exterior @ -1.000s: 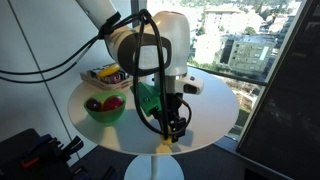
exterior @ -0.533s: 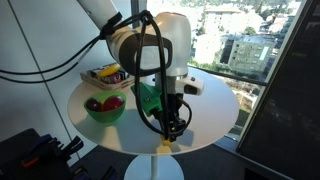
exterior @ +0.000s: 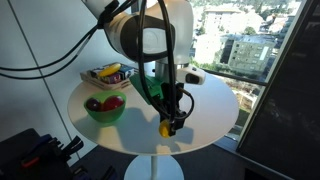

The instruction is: Put the plastic lemon in the bowl

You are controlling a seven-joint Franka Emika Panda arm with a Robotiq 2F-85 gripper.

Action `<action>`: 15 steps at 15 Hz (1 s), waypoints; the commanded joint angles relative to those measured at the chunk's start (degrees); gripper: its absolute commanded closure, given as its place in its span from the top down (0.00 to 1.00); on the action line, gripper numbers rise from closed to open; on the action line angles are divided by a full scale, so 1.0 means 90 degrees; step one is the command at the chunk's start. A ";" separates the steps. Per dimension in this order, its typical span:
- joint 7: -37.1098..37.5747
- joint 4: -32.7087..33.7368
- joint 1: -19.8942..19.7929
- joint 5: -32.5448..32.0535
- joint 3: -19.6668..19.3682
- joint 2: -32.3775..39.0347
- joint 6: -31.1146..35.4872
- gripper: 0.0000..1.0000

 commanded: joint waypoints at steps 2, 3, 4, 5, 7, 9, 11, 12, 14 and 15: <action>0.0313 -0.0066 0.0173 -0.0455 0.0006 -0.0587 -0.0479 0.38; 0.0348 -0.0101 0.0209 -0.0526 0.0031 -0.0696 -0.0502 0.38; 0.0380 -0.0114 0.0242 -0.0588 0.0055 -0.0787 -0.0543 0.38; 0.0380 -0.0131 0.0269 -0.0608 0.0090 -0.0887 -0.0606 0.38; 0.0295 -0.0190 0.0320 -0.0585 0.0174 -0.1121 -0.0724 0.38; 0.0123 -0.0248 0.0358 -0.0509 0.0272 -0.1321 -0.0825 0.38; -0.0073 -0.0325 0.0407 -0.0481 0.0381 -0.1530 -0.0933 0.38; -0.0170 -0.0371 0.0431 -0.0472 0.0427 -0.1631 -0.0962 0.38; -0.0522 -0.0499 0.0493 -0.0475 0.0529 -0.1857 -0.1071 0.38; -0.0677 -0.0549 0.0524 -0.0477 0.0572 -0.1951 -0.1119 0.38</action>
